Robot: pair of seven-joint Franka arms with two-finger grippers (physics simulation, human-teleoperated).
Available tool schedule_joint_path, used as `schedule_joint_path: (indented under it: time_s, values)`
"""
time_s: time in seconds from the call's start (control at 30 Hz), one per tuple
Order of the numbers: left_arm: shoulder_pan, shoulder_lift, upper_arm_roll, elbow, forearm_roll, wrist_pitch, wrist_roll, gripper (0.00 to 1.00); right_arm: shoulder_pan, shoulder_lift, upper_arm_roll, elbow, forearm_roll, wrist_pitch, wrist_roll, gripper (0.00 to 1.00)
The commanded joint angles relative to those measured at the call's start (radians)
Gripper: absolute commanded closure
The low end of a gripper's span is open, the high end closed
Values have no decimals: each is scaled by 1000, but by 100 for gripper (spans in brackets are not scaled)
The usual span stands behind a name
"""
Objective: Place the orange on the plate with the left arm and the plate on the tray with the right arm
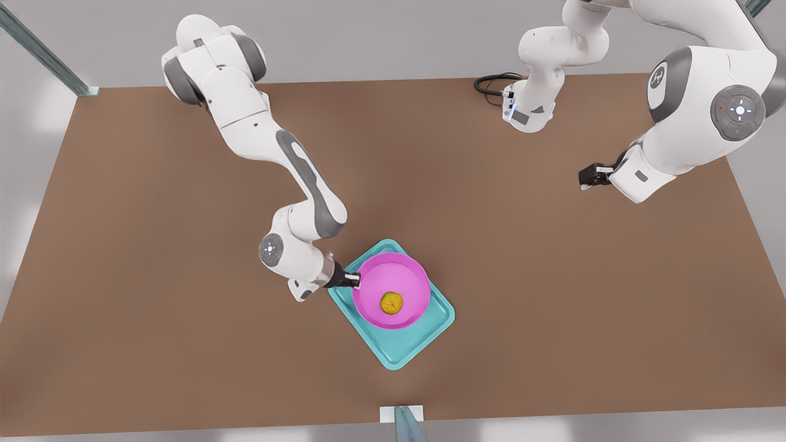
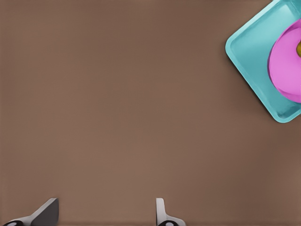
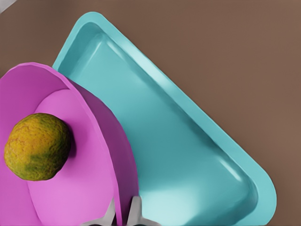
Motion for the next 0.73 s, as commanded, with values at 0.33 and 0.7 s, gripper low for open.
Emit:
schedule_joint_path:
  time_s: [0.33,0.7]
  values:
    - [0,-1,-1,2,2,-4,2,0,-178,-105,-75,61,-341,-776,-15,0]
    - [0,0,-1,2,1,-3,2,0,-307,-603,-71,176,-815,-1127,-194,0]
